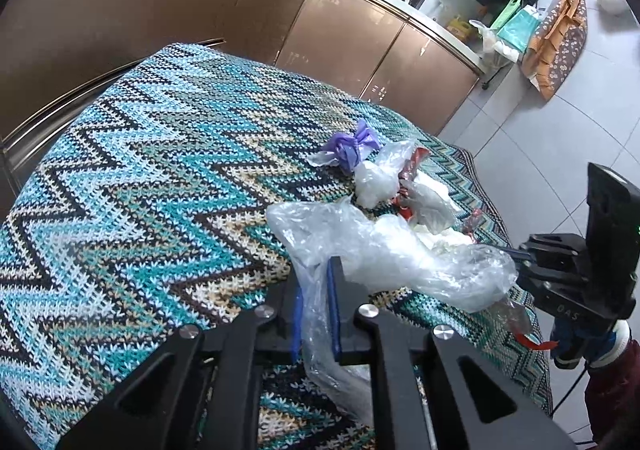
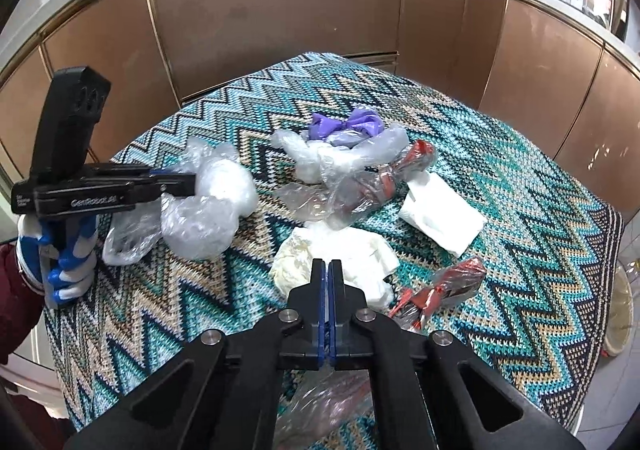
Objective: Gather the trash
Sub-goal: 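Grasp the clear plastic film with the left tool while the right tool grasps white tissue, then carry the plastic film and tissue to the black-lined bin and lower them in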
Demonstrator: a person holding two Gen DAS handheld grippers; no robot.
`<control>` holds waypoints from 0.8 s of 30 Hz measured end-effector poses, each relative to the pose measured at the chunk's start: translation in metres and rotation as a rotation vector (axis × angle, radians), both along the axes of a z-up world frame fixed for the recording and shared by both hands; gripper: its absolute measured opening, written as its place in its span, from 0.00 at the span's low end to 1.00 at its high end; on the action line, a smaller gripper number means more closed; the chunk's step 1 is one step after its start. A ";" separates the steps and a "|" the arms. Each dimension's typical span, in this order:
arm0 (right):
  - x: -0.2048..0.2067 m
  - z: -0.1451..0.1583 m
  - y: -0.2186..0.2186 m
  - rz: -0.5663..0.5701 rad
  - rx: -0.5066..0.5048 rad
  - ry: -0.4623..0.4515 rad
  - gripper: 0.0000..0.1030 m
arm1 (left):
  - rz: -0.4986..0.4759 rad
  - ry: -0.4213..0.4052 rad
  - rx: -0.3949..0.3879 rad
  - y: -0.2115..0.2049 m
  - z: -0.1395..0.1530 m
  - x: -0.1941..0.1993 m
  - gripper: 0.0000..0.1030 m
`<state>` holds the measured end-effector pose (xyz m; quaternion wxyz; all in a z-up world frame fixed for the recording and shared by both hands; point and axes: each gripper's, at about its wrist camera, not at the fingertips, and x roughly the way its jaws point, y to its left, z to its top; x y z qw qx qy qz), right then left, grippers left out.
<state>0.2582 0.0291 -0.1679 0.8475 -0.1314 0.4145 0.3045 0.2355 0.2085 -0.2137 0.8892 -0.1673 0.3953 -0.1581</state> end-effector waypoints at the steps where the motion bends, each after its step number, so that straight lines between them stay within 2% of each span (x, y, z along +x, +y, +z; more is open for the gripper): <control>1: -0.002 0.001 0.001 0.002 0.002 -0.003 0.00 | 0.006 0.001 -0.002 0.001 0.000 -0.001 0.08; 11: -0.030 0.043 -0.010 -0.016 0.075 -0.089 0.00 | 0.040 -0.030 0.024 0.004 0.017 -0.019 0.05; 19: -0.057 0.079 -0.027 -0.045 0.124 -0.165 0.00 | 0.035 -0.099 0.060 -0.004 0.055 -0.042 0.04; 24: -0.077 0.098 -0.049 -0.085 0.162 -0.210 0.00 | 0.003 -0.143 0.083 -0.023 0.082 -0.051 0.04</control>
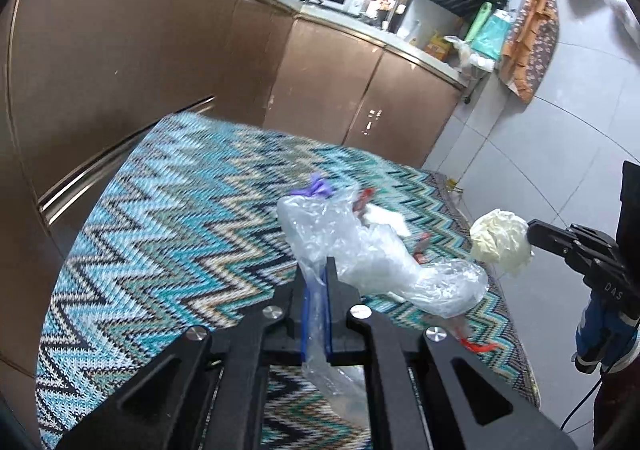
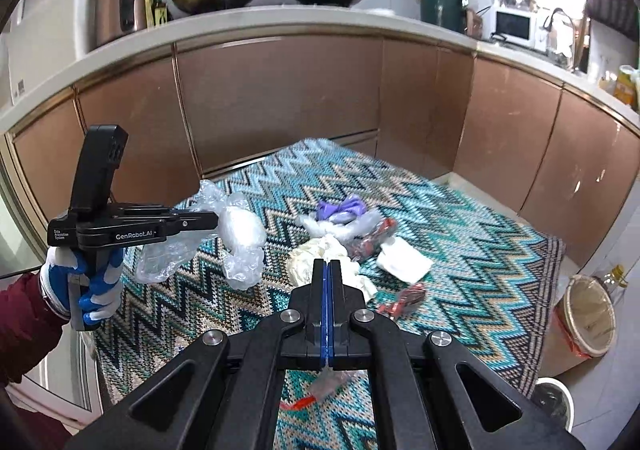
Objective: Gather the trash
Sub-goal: 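Carry the plastic film and tissue to the black-lined bin and lower them in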
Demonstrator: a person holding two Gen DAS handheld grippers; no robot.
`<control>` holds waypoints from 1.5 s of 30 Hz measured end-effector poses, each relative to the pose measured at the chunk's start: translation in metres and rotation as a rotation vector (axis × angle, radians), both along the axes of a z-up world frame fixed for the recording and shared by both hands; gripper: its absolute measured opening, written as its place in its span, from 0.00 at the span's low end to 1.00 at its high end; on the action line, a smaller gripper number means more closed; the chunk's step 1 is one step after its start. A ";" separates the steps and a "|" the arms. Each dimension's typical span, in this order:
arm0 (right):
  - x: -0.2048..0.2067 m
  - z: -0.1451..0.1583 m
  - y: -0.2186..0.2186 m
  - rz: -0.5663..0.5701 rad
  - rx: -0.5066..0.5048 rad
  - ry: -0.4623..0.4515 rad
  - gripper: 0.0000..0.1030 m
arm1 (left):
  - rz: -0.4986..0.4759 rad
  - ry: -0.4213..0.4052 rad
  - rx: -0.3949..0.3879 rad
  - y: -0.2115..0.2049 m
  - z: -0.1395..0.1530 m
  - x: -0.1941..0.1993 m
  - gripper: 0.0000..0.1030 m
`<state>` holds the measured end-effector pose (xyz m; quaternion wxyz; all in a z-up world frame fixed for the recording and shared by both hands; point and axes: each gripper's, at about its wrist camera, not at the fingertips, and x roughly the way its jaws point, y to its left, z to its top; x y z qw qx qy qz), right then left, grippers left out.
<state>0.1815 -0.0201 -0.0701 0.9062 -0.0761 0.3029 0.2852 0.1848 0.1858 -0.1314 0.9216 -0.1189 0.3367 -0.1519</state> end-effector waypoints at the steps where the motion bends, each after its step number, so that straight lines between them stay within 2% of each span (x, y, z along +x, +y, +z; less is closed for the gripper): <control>1: -0.003 0.003 -0.007 -0.012 0.009 -0.008 0.00 | -0.015 -0.010 0.007 -0.009 0.007 -0.001 0.04; 5: -0.014 0.011 -0.039 -0.068 0.031 -0.030 0.00 | -0.080 -0.035 0.031 -0.046 0.024 0.001 0.04; 9: -0.022 0.015 -0.083 -0.158 0.048 -0.044 0.00 | -0.173 -0.048 0.056 -0.102 0.038 0.009 0.04; 15: -0.030 0.012 -0.171 -0.343 0.074 -0.046 0.00 | -0.331 -0.041 0.120 -0.215 0.046 0.032 0.04; 19: -0.030 0.003 -0.226 -0.458 0.082 -0.032 0.00 | -0.427 -0.014 0.176 -0.300 0.039 0.052 0.04; 24: -0.023 -0.022 -0.292 -0.601 0.096 0.010 0.00 | -0.503 0.033 0.246 -0.399 0.016 0.081 0.04; 31: 0.002 -0.074 -0.353 -0.732 0.127 0.098 0.00 | -0.530 0.141 0.329 -0.489 -0.042 0.118 0.06; 37: 0.021 -0.118 -0.380 -0.797 0.126 0.162 0.00 | -0.560 0.225 0.331 -0.536 -0.085 0.140 0.09; 45: 0.032 -0.145 -0.399 -0.859 0.118 0.204 0.04 | -0.586 0.301 0.283 -0.561 -0.117 0.154 0.26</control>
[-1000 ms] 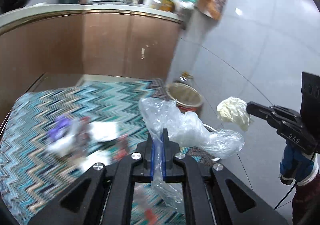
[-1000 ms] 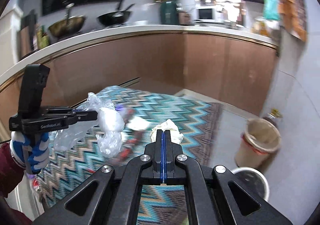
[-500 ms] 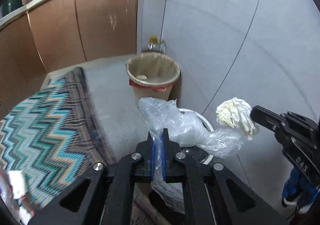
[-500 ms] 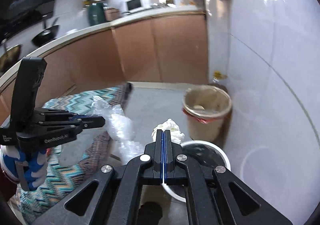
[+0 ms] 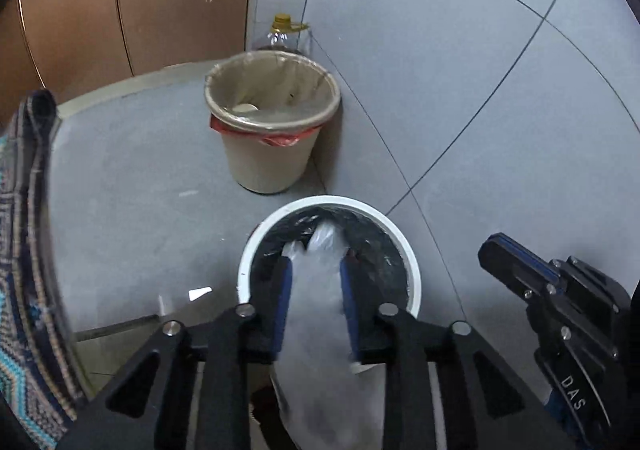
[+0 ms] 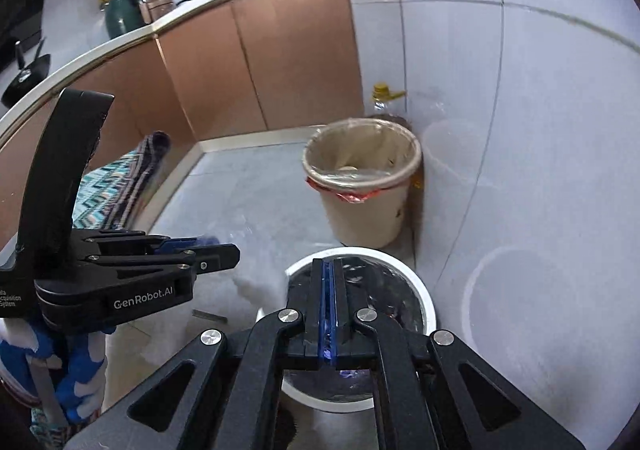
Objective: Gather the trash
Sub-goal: 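Carry the plastic film and tissue to the black-lined bin and lower them in, then open both tools over the bin to release the film and tissue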
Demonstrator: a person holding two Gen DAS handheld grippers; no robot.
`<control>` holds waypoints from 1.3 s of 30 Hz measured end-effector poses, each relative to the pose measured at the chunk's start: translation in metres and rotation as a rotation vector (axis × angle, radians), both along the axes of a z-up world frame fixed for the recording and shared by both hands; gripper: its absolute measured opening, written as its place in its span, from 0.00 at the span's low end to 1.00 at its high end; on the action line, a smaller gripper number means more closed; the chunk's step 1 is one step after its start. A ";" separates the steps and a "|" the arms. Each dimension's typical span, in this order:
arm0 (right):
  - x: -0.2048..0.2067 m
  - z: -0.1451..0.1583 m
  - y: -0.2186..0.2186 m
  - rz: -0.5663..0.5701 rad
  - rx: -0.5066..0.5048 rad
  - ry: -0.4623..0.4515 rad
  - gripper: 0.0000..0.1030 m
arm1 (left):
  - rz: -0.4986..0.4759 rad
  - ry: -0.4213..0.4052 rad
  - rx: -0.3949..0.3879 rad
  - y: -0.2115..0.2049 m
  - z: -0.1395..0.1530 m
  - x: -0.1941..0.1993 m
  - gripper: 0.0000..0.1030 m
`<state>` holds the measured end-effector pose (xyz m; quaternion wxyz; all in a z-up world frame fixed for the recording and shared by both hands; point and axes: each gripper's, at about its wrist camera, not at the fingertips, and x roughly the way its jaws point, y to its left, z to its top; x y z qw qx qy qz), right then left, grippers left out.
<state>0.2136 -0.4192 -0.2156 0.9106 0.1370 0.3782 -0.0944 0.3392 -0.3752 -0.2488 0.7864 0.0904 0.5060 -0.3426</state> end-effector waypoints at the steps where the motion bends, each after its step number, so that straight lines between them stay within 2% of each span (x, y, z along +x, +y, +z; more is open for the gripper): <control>1: 0.001 -0.002 -0.001 -0.005 -0.001 0.002 0.05 | -0.001 0.002 -0.004 -0.001 -0.001 0.000 0.26; 8: -0.007 0.009 0.005 -0.021 -0.011 -0.018 0.12 | -0.014 0.021 -0.038 0.002 0.002 -0.003 0.26; 13: -0.018 0.026 0.014 -0.024 -0.017 -0.045 0.17 | 0.001 -0.027 -0.071 0.018 0.027 -0.018 0.26; 17: -0.029 0.042 0.026 -0.019 -0.025 -0.078 0.29 | 0.029 -0.094 -0.100 0.039 0.058 -0.033 0.26; 22: -0.048 0.069 0.045 -0.022 -0.045 -0.116 0.40 | 0.082 -0.203 -0.149 0.076 0.102 -0.060 0.28; 24: -0.056 0.080 0.053 -0.025 -0.054 -0.137 0.50 | 0.097 -0.243 -0.180 0.094 0.118 -0.073 0.28; 27: -0.069 0.097 0.066 -0.024 -0.064 -0.169 0.55 | 0.130 -0.314 -0.220 0.124 0.143 -0.095 0.28; 39: -0.117 0.162 0.131 0.042 -0.135 -0.278 0.58 | 0.245 -0.426 -0.261 0.234 0.195 -0.161 0.31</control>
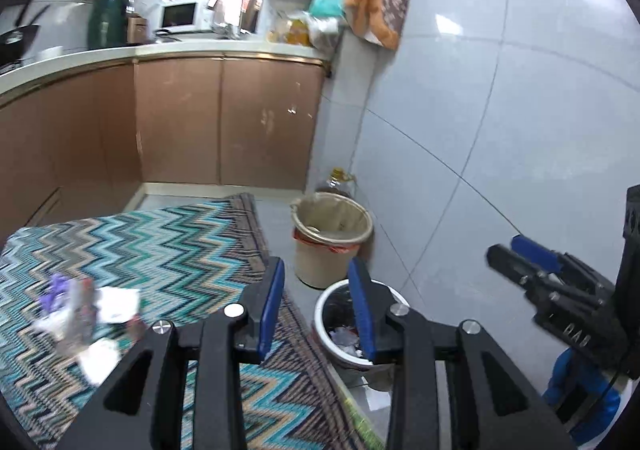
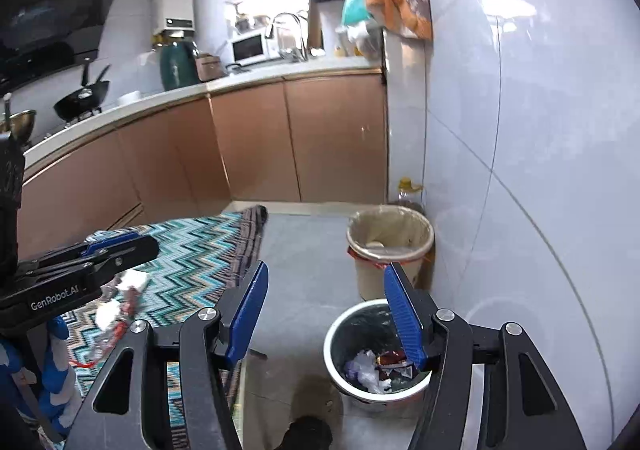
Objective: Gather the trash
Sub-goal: 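Open both tools over the bin to release the film and tissue, then move both tools back over the remaining trash on the rug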
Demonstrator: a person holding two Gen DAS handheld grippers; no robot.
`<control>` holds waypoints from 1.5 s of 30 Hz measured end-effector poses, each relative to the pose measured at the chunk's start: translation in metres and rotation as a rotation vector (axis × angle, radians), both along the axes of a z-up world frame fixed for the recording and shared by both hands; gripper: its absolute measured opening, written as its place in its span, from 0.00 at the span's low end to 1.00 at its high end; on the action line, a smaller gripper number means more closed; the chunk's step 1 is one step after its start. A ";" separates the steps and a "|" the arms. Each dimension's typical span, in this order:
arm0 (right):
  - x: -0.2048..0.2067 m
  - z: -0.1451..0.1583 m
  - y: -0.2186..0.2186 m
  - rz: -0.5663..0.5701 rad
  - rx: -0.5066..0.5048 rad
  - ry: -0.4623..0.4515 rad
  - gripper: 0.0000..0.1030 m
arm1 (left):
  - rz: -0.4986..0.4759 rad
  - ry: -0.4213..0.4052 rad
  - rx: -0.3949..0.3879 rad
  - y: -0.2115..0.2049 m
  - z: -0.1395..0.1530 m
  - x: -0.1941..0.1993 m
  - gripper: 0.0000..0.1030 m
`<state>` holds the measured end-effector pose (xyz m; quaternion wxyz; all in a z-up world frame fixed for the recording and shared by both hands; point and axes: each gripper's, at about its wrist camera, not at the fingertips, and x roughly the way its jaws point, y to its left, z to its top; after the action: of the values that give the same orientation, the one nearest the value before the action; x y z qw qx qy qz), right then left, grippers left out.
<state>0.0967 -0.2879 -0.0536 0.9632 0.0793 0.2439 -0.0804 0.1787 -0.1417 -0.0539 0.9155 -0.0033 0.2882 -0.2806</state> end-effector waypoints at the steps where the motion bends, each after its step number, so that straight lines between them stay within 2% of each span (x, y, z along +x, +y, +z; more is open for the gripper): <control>1: -0.006 0.006 0.006 0.007 -0.006 -0.011 0.58 | 0.012 -0.006 -0.003 0.011 0.003 -0.006 0.31; 11: -0.049 0.047 0.060 0.059 -0.044 -0.081 0.61 | 0.121 -0.042 -0.047 0.107 0.015 -0.053 0.32; 21: -0.076 0.070 0.120 0.195 -0.060 -0.128 0.61 | 0.247 -0.099 -0.078 0.208 0.024 -0.092 0.32; 27: -0.081 0.074 0.143 0.262 -0.057 -0.143 0.61 | 0.324 -0.118 -0.041 0.262 0.021 -0.101 0.32; 34: -0.067 0.070 0.150 0.306 -0.047 -0.136 0.61 | 0.368 -0.096 -0.043 0.301 0.005 -0.092 0.32; 45: -0.010 0.039 0.158 0.361 -0.016 -0.052 0.61 | 0.292 0.002 -0.050 0.317 -0.042 -0.032 0.32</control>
<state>0.0865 -0.1302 -0.0142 0.9686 0.0288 0.2284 0.0939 0.1463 0.1751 -0.0959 0.9459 -0.0683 0.2786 -0.1516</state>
